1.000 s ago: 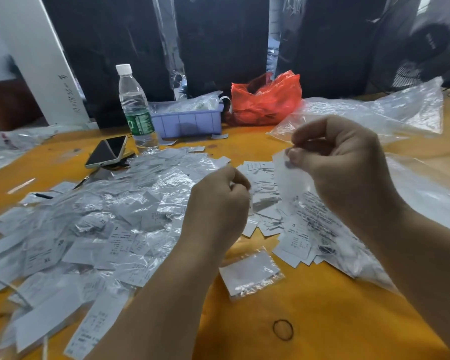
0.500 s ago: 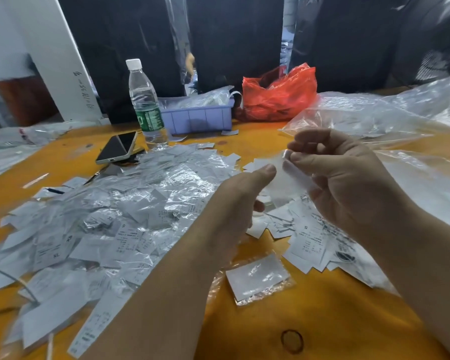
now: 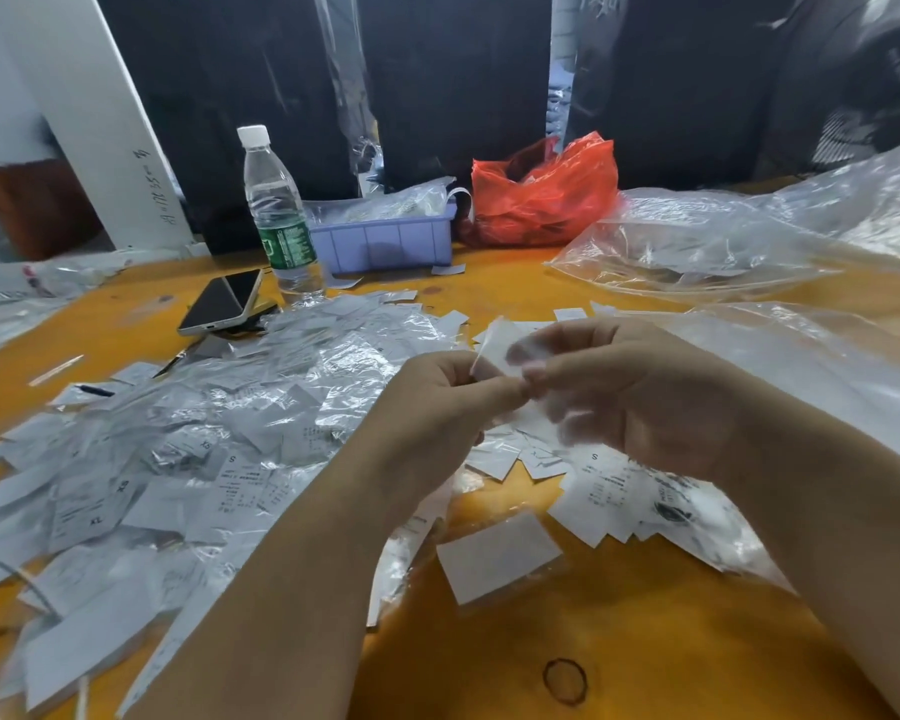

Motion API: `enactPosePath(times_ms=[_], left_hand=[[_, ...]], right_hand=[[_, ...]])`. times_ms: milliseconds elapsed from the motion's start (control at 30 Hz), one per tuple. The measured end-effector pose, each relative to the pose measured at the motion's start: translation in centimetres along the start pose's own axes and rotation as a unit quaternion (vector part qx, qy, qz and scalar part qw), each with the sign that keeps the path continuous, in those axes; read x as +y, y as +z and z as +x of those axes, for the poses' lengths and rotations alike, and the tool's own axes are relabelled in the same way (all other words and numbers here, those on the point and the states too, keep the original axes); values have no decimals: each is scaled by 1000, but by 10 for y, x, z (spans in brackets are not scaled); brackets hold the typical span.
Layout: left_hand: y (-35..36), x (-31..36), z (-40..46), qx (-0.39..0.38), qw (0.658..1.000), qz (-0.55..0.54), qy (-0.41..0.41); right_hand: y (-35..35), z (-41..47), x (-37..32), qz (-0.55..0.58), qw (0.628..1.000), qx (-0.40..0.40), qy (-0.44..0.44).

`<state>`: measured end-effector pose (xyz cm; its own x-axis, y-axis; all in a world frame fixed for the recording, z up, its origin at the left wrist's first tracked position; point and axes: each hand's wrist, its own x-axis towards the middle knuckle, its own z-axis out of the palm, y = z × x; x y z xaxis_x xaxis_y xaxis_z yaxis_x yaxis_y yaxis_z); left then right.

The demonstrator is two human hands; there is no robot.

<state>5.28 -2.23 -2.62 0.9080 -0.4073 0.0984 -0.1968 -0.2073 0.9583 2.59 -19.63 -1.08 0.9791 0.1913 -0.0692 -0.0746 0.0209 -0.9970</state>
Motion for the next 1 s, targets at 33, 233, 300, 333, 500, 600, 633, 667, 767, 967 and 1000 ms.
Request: enactPosePath(times_ms=[33,233,300,333,500,600,633,667,767,967,1000], left_hand=[[-1,0,0,0,1000,-3,1],[-2,2,0,56,998,-39,-6],[-1,2,1,76,996,-48,-8],[-2,2,1,85,995,-51,-10],[-3,-1,3,67,997,-41,-15],[0,-3,2,46,999,8,14],[1,-3,2,51,998,17,21],[1,-4,2,57,998,21,24],[1,-4,2,71,996,41,36],[1,-3,1,110,993,18,30],[0,-2,2,116,993,-1,24]], right_hand=[[-1,-1,0,-9,1000,-24,5],[-3,0,1,4,999,-36,19],[-2,0,2,21,999,-42,17],[-2,1,3,28,999,-41,14],[-2,3,4,73,997,-11,0],[2,4,7,69,998,-6,-4],[3,4,8,68,998,-2,-5],[4,5,9,68,998,-2,-4],[7,5,10,45,999,-4,-1],[8,4,10,-61,998,21,0],[8,4,11,-82,996,33,2]])
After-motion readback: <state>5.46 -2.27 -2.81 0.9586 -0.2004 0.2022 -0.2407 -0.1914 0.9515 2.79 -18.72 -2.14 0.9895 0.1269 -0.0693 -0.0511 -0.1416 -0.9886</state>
